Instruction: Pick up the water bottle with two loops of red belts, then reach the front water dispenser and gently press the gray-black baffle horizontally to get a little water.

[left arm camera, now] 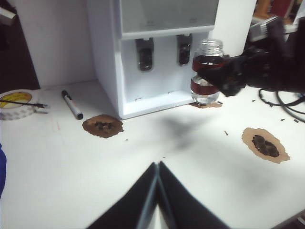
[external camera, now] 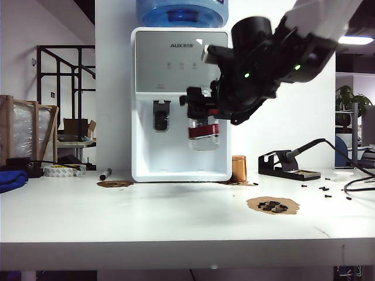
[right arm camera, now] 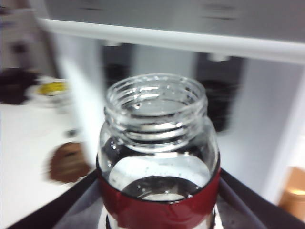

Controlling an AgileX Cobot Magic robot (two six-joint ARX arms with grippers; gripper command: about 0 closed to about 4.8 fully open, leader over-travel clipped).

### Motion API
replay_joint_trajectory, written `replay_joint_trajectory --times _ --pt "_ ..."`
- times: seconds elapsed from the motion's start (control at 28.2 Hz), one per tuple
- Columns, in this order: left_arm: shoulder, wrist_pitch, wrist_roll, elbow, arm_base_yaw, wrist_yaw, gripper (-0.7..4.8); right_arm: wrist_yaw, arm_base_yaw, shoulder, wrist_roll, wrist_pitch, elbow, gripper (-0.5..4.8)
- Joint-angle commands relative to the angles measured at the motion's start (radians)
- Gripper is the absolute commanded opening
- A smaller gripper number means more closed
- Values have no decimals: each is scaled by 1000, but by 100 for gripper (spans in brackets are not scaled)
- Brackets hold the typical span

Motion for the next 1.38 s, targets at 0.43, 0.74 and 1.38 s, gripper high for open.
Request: replay_joint_trajectory --times 0.43,0.74,1.38 --pt "-142 -186 2 85 2 127 -4 -620 5 -195 66 -109 -123 -5" --pt "-142 -256 11 110 2 126 -5 -591 11 -195 23 -150 -124 -5" --pt "-142 -360 71 143 2 177 -5 -285 102 -182 16 190 -390 -5"
